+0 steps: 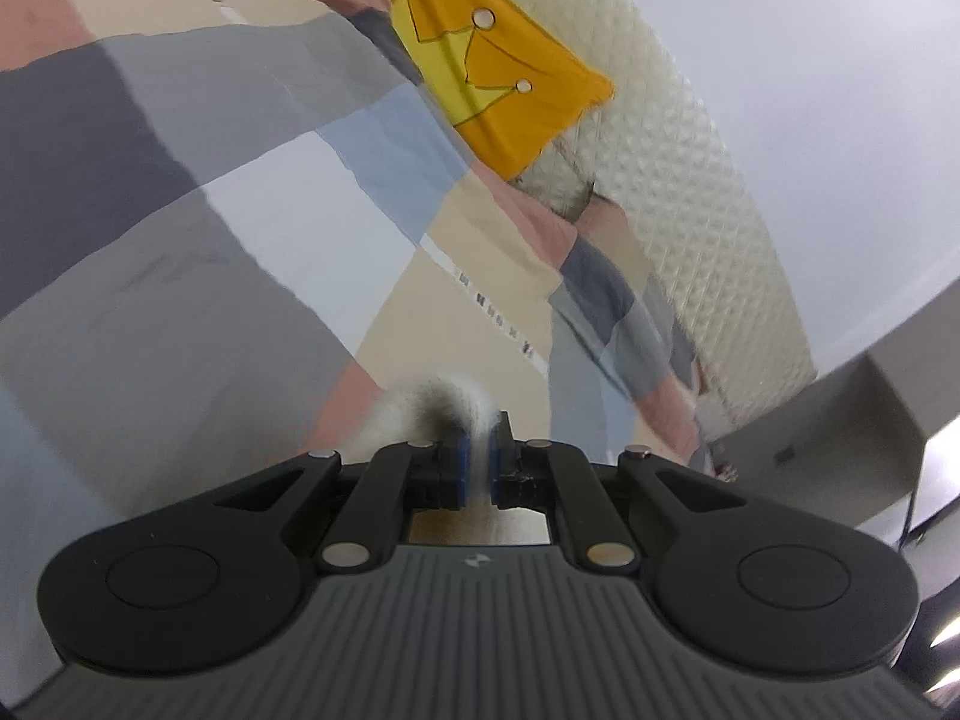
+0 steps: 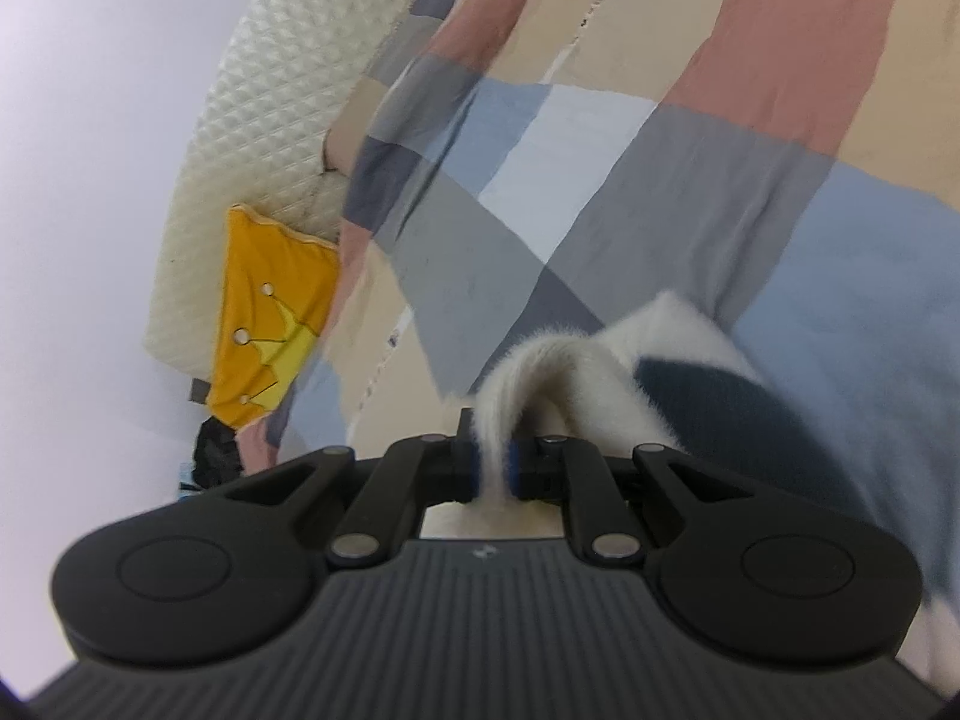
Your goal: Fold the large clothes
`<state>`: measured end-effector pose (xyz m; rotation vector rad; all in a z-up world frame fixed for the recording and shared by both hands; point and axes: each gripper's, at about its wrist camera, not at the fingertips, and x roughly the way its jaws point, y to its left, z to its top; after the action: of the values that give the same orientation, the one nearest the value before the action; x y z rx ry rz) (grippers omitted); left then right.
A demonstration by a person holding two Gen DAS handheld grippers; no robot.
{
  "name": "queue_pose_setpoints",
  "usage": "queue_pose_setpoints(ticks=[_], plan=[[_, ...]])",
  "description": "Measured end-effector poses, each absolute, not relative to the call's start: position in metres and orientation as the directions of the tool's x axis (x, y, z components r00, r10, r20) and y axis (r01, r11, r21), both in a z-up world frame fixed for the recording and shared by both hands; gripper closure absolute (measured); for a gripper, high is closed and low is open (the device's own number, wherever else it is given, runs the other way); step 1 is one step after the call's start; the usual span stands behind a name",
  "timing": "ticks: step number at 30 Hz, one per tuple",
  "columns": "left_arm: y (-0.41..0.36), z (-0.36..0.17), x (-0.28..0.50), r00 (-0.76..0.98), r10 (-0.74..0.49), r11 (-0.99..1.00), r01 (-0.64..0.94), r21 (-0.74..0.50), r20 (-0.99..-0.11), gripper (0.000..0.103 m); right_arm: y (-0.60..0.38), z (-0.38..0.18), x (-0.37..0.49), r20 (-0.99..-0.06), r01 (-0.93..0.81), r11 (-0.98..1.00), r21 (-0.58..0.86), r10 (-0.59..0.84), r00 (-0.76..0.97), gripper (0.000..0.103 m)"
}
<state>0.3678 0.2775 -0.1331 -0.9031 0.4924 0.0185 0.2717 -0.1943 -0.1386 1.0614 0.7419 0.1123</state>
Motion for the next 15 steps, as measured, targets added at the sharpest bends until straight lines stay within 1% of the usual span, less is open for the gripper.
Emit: queue_pose_setpoints(ticks=[5, 8, 10, 15], plan=[[0.289, -0.153, 0.394, 0.886, -0.193, 0.63, -0.218, -0.745, -0.422, 0.095, -0.186, -0.152, 0.299, -0.499, 0.253, 0.515, 0.819, 0.423, 0.756, 0.091], [0.285, -0.165, 0.404, 0.869, -0.184, 0.672, -0.23, -0.704, -0.459, 0.095, -0.18, -0.166, 0.308, -0.553, 0.273, 0.57, 0.775, 0.402, 0.73, 0.091], [0.284, -0.173, 0.407, 0.863, -0.186, 0.672, -0.238, -0.702, -0.47, 0.095, -0.182, -0.176, 0.311, -0.565, 0.298, 0.554, 0.778, 0.408, 0.717, 0.091], [0.287, -0.176, 0.406, 0.863, -0.219, 0.668, -0.208, -0.715, -0.456, 0.092, -0.184, -0.177, 0.305, -0.553, 0.304, 0.527, 0.793, 0.417, 0.721, 0.089]])
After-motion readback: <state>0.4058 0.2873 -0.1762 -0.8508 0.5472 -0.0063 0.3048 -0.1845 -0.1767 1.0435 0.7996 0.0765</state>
